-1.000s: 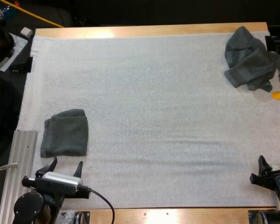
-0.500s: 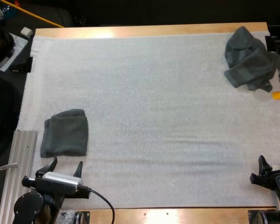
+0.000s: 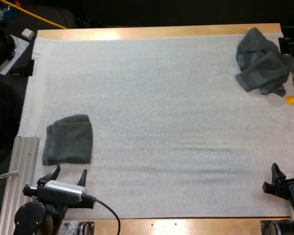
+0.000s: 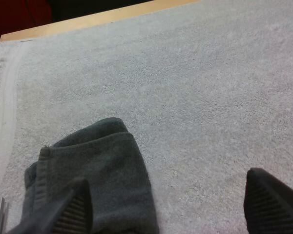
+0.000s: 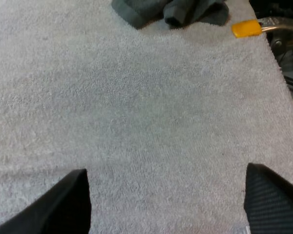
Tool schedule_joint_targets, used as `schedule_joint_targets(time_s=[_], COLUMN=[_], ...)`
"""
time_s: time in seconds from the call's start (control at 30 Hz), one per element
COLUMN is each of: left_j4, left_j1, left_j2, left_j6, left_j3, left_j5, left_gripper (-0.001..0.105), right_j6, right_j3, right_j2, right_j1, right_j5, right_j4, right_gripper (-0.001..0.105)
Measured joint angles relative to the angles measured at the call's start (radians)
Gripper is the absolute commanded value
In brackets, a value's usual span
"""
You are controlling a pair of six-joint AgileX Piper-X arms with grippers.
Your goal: Pick towel from pile, fold and stack
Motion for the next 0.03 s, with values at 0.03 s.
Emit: schedule_joint_targets(time_s=[0.03], left_j4=[0.000], left_j1=[0.000], left_j2=[0.000], left_j6=[0.000], left_j3=[0.000], left_j5=[0.002], left_gripper=[0.063], right_j6=[0.000], right_j3=[0.000], right_j2=[0.000], right_j1=[0.000], right_j5=[0.000], right_j4=[0.000], right_gripper=[0.064])
